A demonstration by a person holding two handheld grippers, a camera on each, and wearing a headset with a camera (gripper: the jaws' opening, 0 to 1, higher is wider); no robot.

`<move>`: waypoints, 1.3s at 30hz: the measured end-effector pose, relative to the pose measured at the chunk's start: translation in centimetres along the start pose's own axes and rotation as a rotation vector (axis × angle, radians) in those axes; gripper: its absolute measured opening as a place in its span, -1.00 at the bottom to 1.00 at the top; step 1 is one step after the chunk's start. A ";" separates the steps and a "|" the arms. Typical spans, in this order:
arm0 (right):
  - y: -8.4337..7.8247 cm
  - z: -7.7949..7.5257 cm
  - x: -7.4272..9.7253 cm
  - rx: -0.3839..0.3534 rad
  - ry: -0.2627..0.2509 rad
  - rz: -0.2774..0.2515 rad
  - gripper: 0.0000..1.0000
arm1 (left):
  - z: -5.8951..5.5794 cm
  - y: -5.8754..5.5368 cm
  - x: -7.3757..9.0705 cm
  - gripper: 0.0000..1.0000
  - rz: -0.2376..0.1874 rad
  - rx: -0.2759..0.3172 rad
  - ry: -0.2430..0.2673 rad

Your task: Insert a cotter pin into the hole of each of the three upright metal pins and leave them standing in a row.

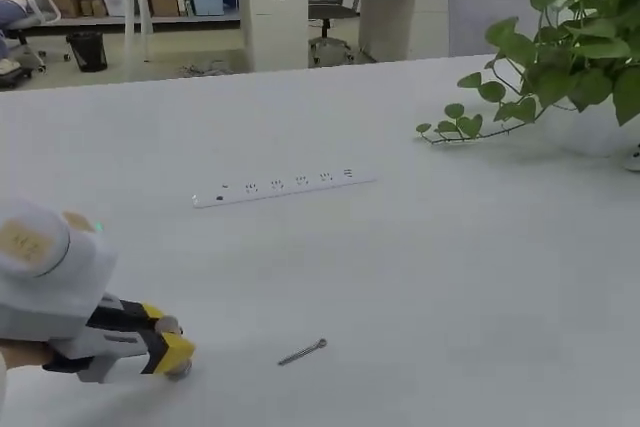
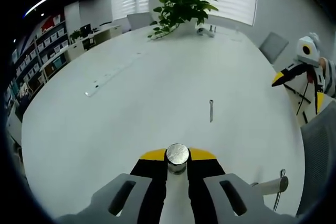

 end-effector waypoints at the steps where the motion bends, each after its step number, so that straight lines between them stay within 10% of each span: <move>1: 0.0 0.0 0.0 0.001 0.000 0.000 0.82 | 0.0 0.0 0.0 -0.80 0.000 0.000 0.003; 18: 0.8 0.5 0.0 0.034 0.009 -0.013 0.82 | -1.5 0.8 2.7 -0.81 -0.024 0.034 0.053; 39: 1.8 2.2 0.2 0.093 0.041 -0.027 0.84 | -7.4 1.7 10.0 -0.81 -0.116 0.034 0.091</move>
Point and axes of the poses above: the centre of the closed fingertips' face, and the gripper's own axes: x roughly backward along the fingers, z roughly to its left, y roughly out of its top, the point moved 9 cm from there along x, roughly backward along the fingers, and after that the axes turned 12 degrees about -y, right-handed, at the moved point
